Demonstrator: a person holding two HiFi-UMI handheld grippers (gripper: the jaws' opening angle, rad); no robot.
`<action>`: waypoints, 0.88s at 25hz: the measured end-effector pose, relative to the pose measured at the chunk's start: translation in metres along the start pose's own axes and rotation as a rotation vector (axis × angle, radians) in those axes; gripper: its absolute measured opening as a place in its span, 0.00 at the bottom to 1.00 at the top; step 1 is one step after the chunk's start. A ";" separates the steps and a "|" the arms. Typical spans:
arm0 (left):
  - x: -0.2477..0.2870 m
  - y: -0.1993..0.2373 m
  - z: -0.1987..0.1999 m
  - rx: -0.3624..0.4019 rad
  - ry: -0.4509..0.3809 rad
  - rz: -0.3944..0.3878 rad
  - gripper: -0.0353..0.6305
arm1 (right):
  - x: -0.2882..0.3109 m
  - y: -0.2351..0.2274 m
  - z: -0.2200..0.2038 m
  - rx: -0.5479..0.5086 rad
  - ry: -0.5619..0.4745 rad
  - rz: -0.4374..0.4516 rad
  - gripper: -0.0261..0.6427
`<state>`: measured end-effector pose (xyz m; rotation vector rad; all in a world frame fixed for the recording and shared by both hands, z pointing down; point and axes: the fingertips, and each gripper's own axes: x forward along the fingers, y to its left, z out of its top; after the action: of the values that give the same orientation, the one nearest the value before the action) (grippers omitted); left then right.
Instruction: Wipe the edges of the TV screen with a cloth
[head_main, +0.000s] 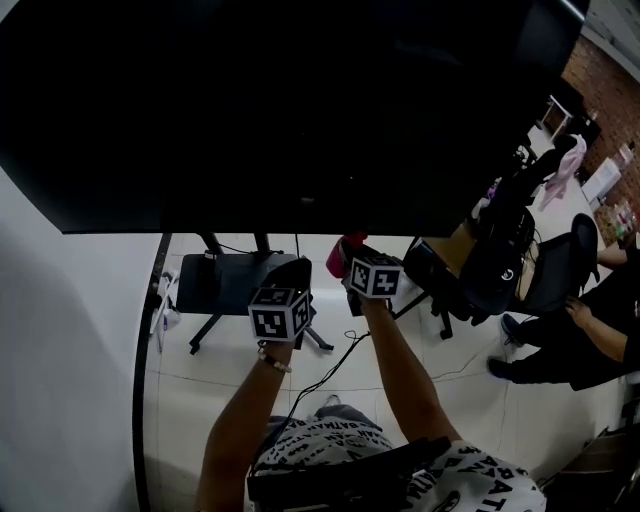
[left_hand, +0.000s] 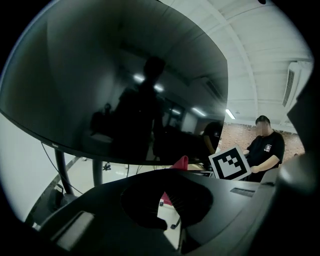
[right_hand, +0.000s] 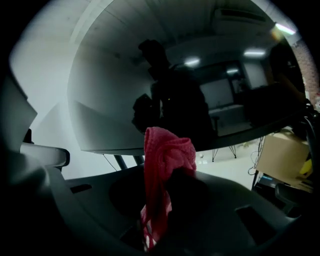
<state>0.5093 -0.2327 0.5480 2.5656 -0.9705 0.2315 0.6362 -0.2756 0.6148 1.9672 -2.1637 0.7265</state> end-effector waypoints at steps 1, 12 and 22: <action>-0.005 0.013 0.004 -0.005 -0.002 0.009 0.05 | 0.009 0.013 0.000 -0.003 0.005 0.007 0.15; -0.083 0.131 0.024 -0.056 -0.020 0.101 0.05 | 0.080 0.159 -0.002 -0.059 0.063 0.107 0.15; -0.146 0.270 0.033 0.032 -0.007 0.183 0.05 | 0.164 0.296 -0.001 -0.122 0.080 0.100 0.15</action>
<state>0.2212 -0.3442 0.5563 2.5080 -1.2152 0.2899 0.3269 -0.4126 0.6042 1.7517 -2.2164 0.6583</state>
